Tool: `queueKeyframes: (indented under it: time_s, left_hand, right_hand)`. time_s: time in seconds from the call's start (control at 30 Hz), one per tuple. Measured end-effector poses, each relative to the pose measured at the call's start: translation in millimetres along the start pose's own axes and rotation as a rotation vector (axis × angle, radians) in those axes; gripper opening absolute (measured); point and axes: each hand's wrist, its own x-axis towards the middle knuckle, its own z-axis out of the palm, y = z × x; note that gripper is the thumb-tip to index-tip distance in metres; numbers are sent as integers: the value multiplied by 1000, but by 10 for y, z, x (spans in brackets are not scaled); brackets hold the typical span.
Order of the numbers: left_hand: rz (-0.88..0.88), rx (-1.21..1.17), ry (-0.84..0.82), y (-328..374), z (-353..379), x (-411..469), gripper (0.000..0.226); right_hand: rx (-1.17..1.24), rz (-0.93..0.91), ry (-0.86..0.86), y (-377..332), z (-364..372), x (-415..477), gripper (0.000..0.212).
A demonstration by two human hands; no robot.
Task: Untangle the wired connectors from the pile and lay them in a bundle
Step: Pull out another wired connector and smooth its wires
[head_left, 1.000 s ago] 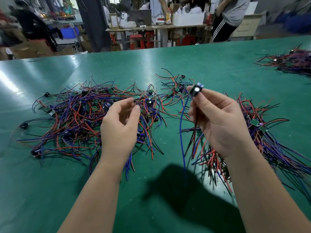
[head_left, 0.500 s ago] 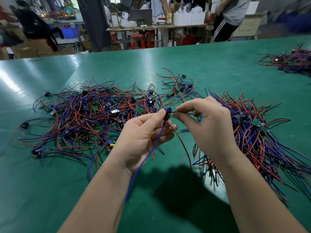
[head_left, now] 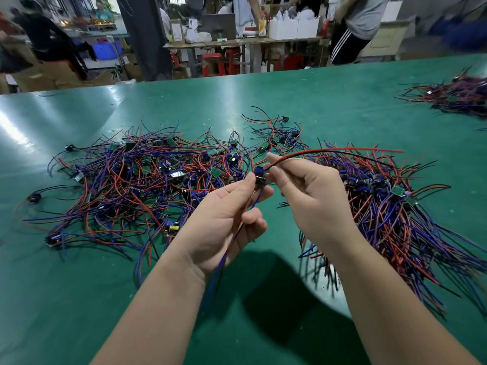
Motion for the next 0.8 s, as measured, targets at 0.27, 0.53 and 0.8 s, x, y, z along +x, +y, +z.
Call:
queueKeyframes:
  time_s: [0.27, 0.53, 0.8]
  left_hand:
    - [43, 156, 89, -31, -35, 16, 32]
    - [291, 541, 133, -132, 17, -3, 17]
    - [156, 760, -142, -77, -37, -63, 17]
  right_hand:
    - [454, 144, -43, -4, -38, 31, 12]
    - [530, 335, 87, 41, -105, 82, 15]
    - [780, 408, 453, 26, -384, 183, 9]
